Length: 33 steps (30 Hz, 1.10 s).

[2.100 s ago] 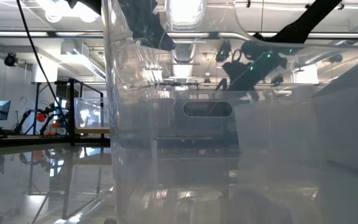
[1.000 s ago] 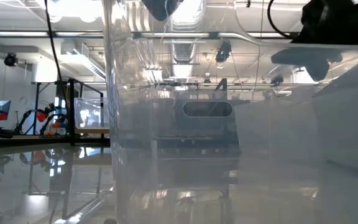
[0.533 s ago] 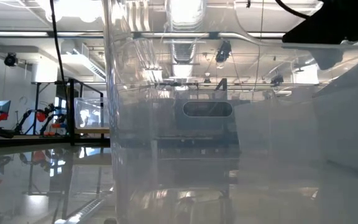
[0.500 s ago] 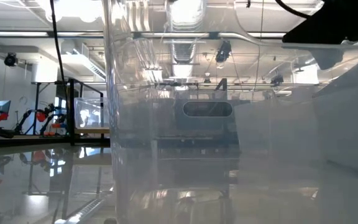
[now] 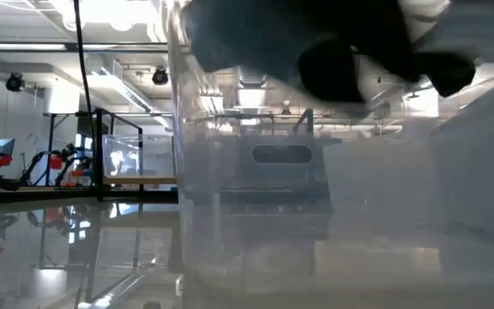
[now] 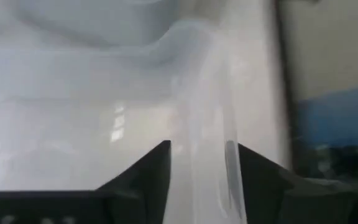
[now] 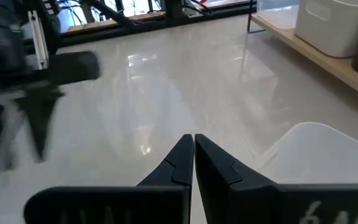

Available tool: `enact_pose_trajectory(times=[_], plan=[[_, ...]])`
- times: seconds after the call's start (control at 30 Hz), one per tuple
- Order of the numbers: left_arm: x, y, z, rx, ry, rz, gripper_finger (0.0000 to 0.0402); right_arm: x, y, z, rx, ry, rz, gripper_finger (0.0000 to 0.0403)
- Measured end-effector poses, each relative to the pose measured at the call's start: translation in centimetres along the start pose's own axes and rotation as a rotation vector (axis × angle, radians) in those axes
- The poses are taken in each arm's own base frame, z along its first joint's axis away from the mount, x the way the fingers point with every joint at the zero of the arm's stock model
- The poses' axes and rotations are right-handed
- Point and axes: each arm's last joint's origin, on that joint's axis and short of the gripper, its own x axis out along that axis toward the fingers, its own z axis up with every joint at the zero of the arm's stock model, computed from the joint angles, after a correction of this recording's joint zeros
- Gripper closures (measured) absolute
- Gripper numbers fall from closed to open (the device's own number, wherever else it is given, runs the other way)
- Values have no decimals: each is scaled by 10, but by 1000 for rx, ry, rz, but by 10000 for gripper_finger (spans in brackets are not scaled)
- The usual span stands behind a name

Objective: Stack baskets on shelf by color
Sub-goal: Stack the bottom transparent bin on top of the transparent bin on the shelf

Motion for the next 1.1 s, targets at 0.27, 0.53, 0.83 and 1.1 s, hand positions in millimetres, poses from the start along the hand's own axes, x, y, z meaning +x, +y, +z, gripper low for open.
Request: enact_pose_trajectory(times=[0.27,0.53,0.83,1.1], plan=[[8,50,-2,26,188,242,393,-3,-1,4,-28,-25,-16,394],[-22,88,-8,99,344,369,401,-1,-9,18,-192,-71,-92,394],[-133,128,-38,88,184,363,401,-1,-34,42,-294,-122,-198,394],[-246,194,-45,230,-5,489,401,-7,-56,63,-311,-176,-279,394]])
